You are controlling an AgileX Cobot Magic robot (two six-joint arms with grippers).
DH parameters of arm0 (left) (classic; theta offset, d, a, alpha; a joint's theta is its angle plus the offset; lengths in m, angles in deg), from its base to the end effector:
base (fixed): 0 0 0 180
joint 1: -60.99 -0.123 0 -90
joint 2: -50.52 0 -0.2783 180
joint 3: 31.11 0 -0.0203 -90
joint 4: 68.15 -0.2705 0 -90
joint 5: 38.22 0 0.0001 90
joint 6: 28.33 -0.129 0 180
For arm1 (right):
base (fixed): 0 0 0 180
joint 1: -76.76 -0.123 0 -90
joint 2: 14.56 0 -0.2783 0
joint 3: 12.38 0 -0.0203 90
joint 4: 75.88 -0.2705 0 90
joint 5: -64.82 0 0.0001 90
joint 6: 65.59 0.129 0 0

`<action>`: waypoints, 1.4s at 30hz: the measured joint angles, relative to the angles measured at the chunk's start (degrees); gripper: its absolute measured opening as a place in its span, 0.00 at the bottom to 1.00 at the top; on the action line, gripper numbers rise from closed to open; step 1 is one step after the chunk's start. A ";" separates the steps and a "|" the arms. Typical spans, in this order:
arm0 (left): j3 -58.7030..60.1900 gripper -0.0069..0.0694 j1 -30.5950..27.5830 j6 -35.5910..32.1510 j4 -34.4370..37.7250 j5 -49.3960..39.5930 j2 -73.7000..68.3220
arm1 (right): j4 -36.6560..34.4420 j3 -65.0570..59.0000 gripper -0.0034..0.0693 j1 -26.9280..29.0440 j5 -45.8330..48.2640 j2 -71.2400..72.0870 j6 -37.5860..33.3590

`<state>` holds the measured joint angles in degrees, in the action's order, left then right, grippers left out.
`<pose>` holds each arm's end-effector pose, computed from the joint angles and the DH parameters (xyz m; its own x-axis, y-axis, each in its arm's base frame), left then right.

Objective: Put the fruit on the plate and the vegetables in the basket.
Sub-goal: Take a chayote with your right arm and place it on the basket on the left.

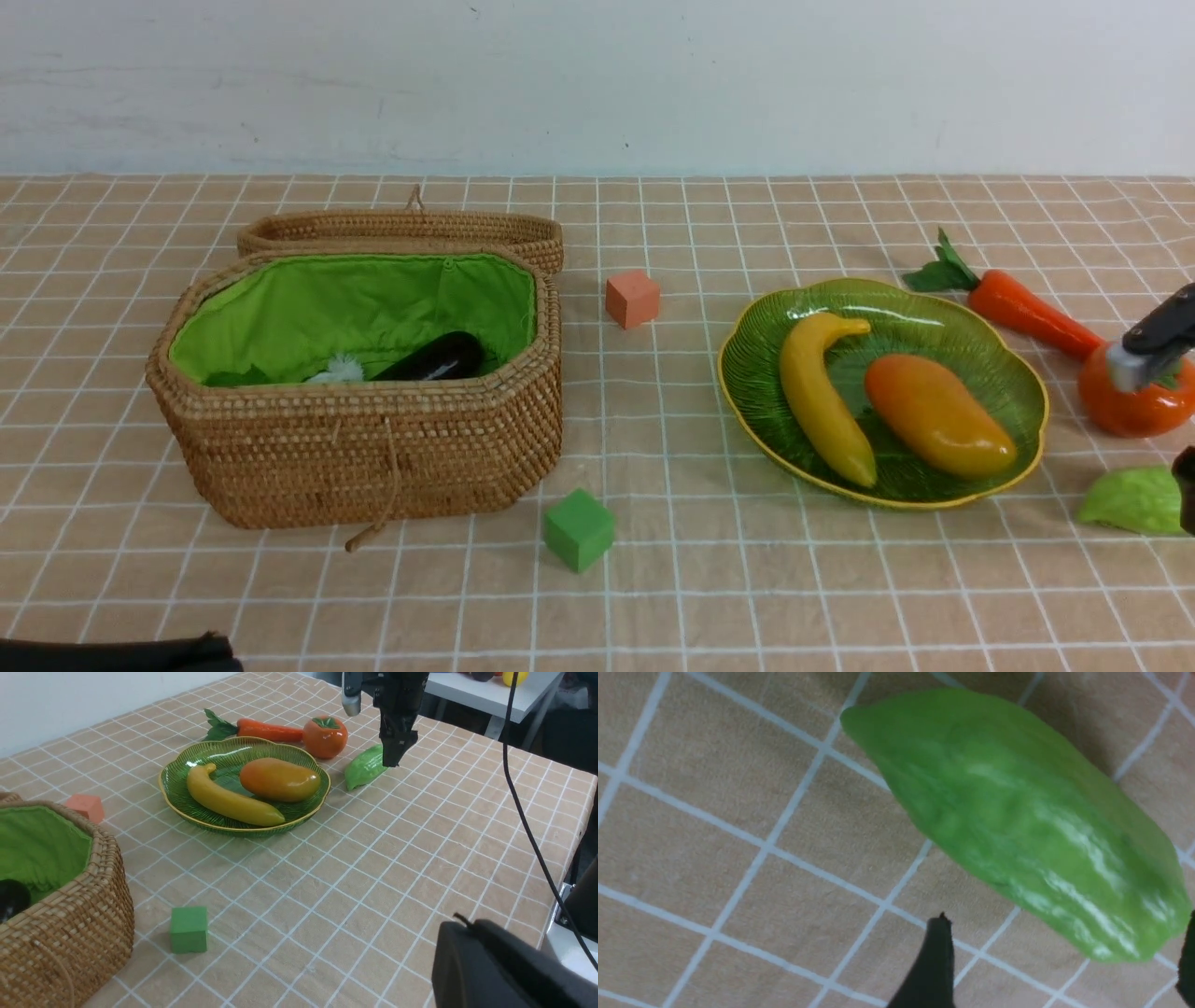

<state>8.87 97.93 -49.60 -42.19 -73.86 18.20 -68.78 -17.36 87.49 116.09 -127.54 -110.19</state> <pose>0.0895 -0.1085 0.3408 -0.2126 0.1532 -0.9651 0.7768 0.6257 -0.0718 0.3725 -0.0832 0.1443 -0.7857 -0.6163 -0.0534 -0.5953 0.7767 -0.2060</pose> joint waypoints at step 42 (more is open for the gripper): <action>0.00 0.08 0.00 2.06 -4.64 1.60 0.00 | -22.84 -0.30 0.62 -3.93 3.66 12.96 22.80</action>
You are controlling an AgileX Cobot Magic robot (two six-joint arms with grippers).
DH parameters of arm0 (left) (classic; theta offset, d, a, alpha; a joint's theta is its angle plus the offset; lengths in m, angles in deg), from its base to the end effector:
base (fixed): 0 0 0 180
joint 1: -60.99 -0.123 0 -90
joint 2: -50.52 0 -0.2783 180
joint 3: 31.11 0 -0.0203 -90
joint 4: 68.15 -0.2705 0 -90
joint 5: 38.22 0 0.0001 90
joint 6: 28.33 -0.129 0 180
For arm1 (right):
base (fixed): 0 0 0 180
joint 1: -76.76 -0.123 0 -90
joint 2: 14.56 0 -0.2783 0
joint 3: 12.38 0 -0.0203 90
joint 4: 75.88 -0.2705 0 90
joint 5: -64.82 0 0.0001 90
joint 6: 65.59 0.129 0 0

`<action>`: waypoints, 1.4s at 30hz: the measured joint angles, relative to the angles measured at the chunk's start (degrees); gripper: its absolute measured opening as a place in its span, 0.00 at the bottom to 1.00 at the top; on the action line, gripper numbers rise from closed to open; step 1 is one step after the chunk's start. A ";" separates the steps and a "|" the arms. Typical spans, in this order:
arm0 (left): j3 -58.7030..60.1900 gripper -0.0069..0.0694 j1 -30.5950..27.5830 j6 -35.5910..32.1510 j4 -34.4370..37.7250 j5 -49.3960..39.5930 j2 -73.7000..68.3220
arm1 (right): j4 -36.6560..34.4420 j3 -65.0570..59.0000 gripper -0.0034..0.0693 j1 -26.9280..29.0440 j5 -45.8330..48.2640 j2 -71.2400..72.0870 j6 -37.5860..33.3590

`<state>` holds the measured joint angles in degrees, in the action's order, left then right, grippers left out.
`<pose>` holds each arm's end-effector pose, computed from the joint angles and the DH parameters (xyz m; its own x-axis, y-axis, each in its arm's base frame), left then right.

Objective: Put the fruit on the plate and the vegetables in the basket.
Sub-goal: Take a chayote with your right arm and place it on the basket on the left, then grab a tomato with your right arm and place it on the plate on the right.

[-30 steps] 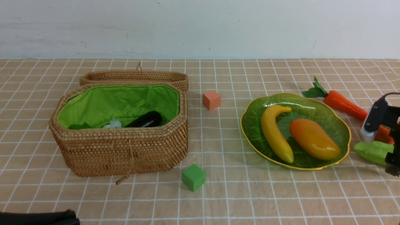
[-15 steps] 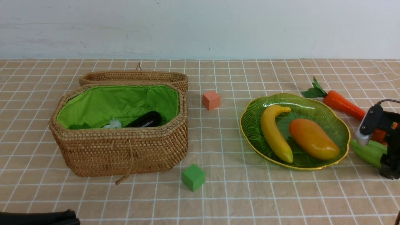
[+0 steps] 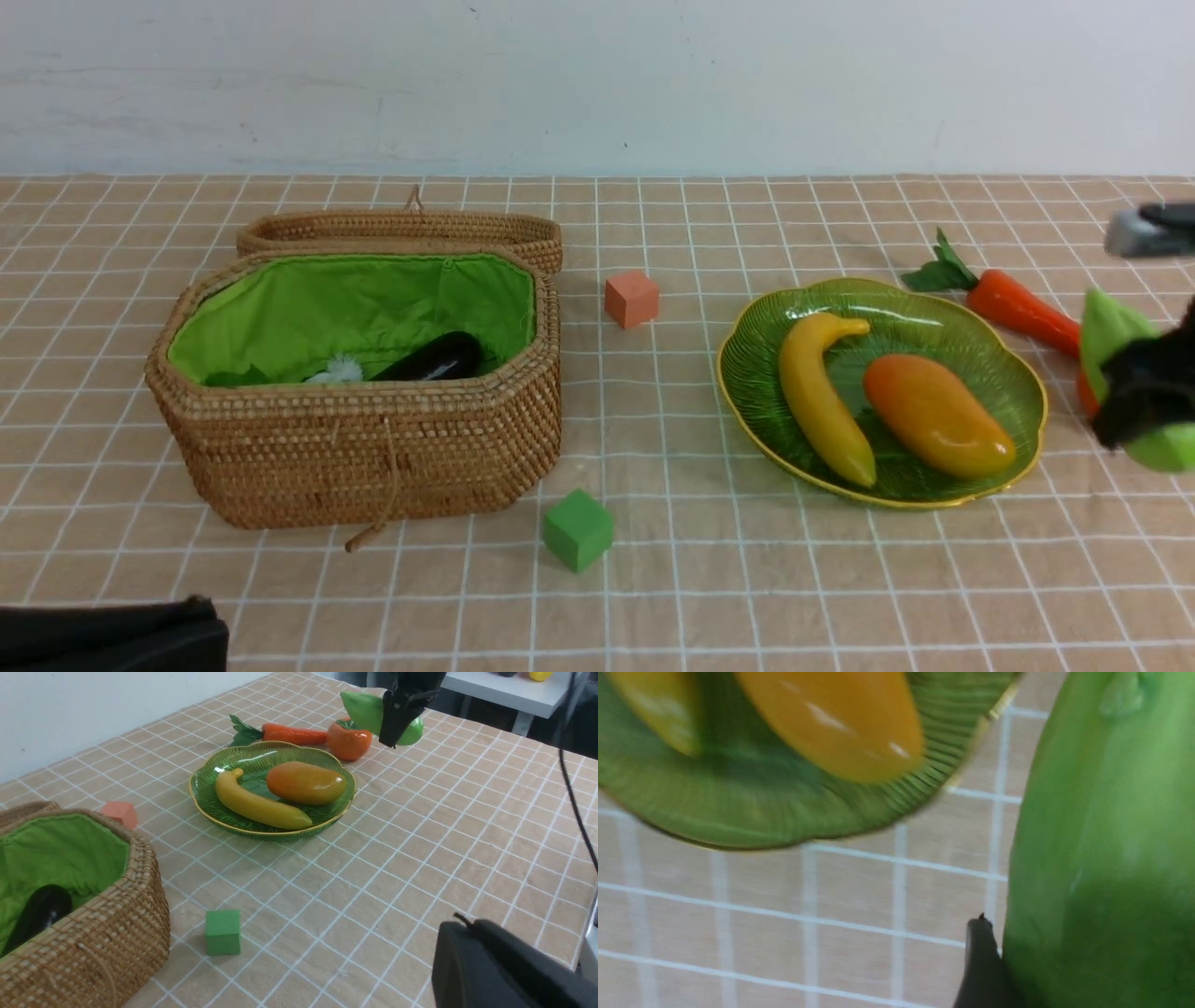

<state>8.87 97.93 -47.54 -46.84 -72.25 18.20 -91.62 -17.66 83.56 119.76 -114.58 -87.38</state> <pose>0.0950 -0.1043 0.3417 -0.1829 0.1652 -0.9692 0.7501 0.6607 -0.0289 0.3601 -0.0141 0.2276 -0.9140 -0.1051 -0.3918 -0.1661 0.9781 0.1252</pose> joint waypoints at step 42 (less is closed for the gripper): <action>0.00 0.07 0.00 39.43 -32.35 9.65 0.00 | 23.81 49.73 0.19 -28.29 16.63 -11.03 6.15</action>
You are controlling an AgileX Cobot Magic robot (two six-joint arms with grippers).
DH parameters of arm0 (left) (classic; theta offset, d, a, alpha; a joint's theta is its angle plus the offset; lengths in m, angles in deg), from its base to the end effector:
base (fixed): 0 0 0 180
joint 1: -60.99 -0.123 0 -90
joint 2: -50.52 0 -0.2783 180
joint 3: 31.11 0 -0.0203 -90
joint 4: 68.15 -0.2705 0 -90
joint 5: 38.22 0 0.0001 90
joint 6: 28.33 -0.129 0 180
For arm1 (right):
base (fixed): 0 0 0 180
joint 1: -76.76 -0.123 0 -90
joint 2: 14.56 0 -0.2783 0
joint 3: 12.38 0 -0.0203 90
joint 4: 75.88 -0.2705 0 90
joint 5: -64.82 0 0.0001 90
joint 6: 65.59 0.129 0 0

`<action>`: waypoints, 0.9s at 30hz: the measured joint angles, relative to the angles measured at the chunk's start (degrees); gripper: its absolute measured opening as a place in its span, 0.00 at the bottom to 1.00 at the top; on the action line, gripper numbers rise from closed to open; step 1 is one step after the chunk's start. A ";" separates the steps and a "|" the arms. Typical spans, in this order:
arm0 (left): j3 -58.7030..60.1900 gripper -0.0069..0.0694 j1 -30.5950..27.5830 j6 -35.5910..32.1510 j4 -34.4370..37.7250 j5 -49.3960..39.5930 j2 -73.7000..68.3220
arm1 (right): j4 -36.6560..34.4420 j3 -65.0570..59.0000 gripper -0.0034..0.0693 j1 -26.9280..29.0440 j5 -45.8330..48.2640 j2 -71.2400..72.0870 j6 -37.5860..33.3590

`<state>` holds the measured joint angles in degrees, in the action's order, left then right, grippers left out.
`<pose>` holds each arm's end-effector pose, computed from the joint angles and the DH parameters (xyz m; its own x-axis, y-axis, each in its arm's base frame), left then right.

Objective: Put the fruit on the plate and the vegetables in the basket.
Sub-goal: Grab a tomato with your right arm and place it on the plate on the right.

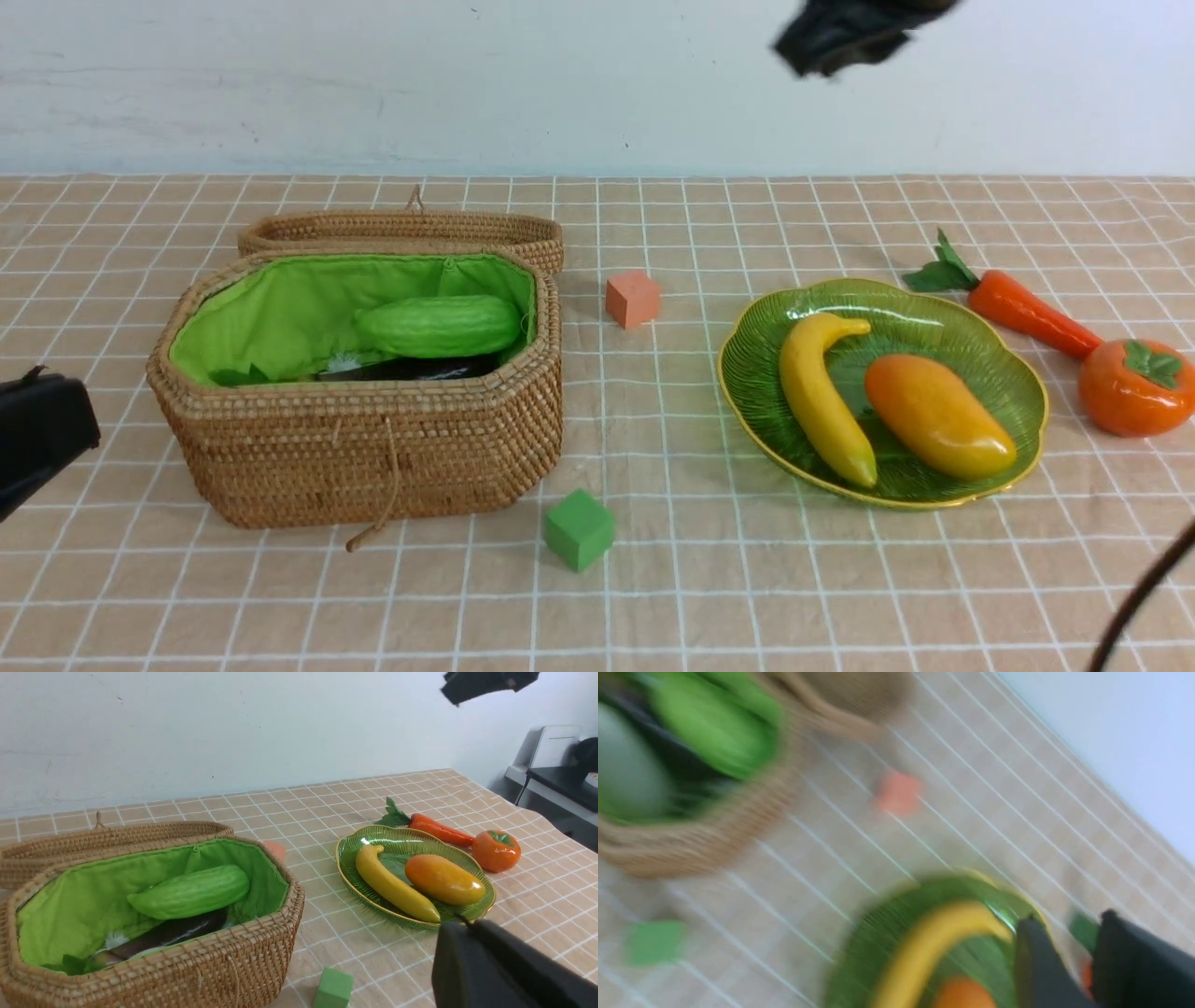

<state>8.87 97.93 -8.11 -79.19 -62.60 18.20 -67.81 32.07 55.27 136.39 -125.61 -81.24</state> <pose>0.1214 -0.0785 0.3592 -0.1805 -0.0839 -0.9800 0.5125 0.8424 -0.1665 0.4023 0.1399 0.4137 -0.5692 -0.5571 -0.6047 -0.4823 0.8219 -0.3032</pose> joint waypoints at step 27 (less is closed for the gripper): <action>0.00 0.07 0.00 -5.41 4.10 3.80 0.00 | -40.83 -22.95 0.96 47.33 -20.02 -21.02 2.27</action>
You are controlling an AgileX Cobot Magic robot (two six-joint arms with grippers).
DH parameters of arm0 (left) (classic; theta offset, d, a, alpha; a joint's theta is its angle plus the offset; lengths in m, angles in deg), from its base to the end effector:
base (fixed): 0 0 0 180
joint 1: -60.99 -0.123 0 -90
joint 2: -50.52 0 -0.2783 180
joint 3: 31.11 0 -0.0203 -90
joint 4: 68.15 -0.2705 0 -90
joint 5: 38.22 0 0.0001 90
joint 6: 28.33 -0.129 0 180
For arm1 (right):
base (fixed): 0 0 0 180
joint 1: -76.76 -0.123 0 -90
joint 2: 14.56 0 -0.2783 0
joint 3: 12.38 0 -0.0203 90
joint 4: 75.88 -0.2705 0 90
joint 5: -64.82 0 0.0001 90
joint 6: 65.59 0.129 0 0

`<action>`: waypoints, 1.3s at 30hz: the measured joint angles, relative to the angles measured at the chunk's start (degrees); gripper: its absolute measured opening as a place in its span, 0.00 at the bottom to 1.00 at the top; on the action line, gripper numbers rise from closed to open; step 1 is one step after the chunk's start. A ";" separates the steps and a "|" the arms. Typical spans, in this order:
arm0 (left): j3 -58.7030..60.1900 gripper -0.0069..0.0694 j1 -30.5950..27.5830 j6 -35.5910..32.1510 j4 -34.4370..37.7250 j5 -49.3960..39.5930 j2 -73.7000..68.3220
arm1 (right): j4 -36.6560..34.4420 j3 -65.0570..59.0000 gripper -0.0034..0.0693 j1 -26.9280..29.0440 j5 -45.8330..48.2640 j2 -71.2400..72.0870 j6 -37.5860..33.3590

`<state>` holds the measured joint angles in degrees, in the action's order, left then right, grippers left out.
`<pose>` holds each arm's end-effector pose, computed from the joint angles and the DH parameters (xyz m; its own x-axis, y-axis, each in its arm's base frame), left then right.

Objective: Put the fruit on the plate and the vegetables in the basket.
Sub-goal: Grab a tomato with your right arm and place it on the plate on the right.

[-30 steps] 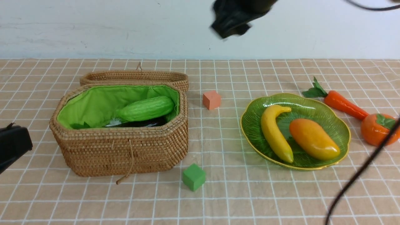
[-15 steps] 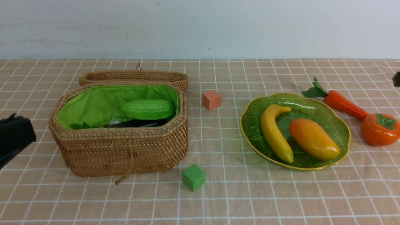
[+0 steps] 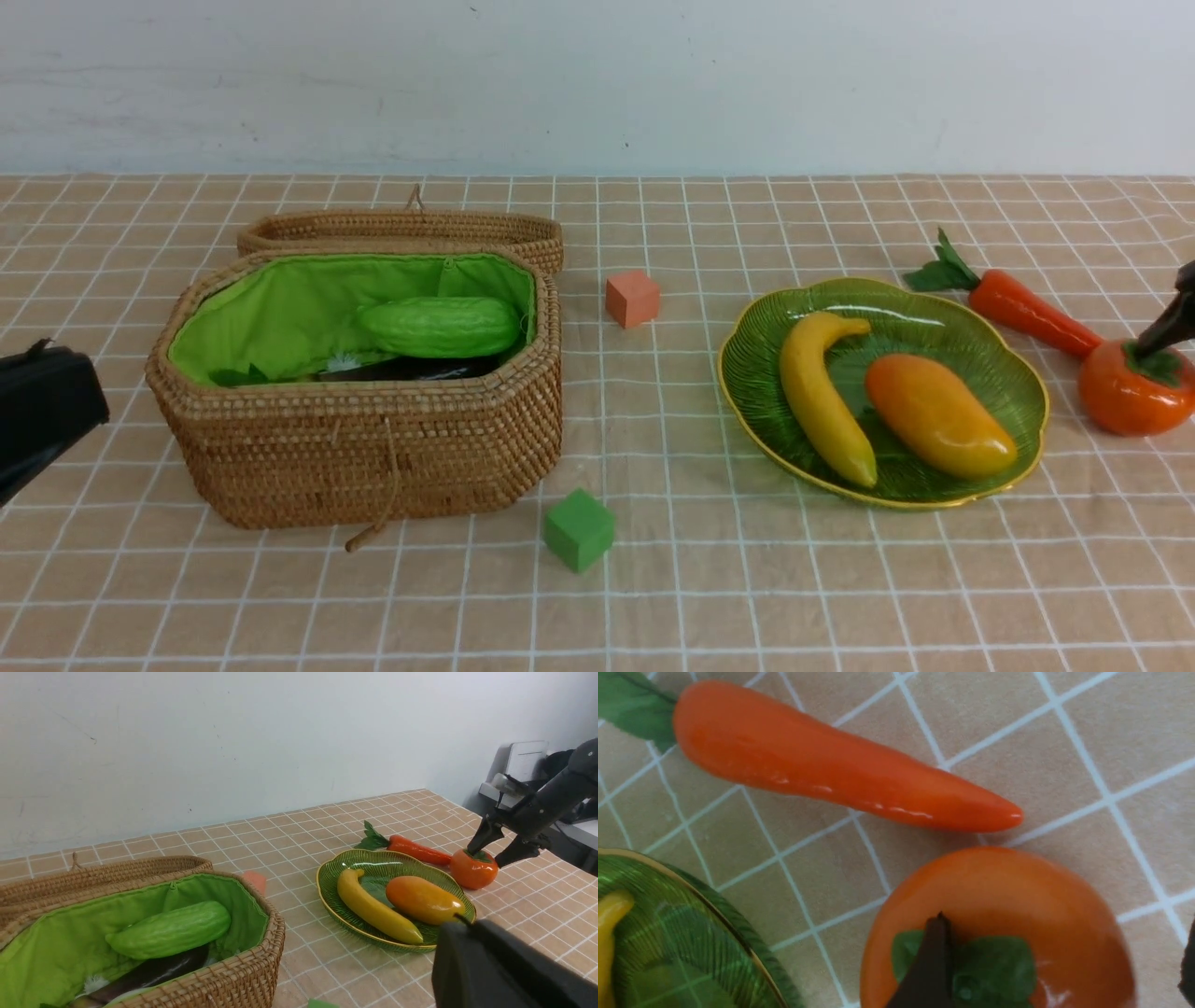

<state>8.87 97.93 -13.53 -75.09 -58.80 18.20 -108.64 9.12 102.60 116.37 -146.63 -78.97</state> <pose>0.1192 -0.0828 0.3671 -0.1196 -0.0905 -0.9887 0.5551 0.8196 -0.1422 0.4667 -0.1652 0.1458 -0.7846 0.5275 -0.3258 0.3660 0.8183 0.4433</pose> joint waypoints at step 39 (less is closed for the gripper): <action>0.00 0.07 0.00 0.12 2.35 0.00 0.00 | -0.81 0.04 0.74 -16.12 2.98 12.02 -4.34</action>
<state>8.87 97.93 -13.41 -72.74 -58.80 18.20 -109.45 9.16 86.48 119.35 -134.61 -83.30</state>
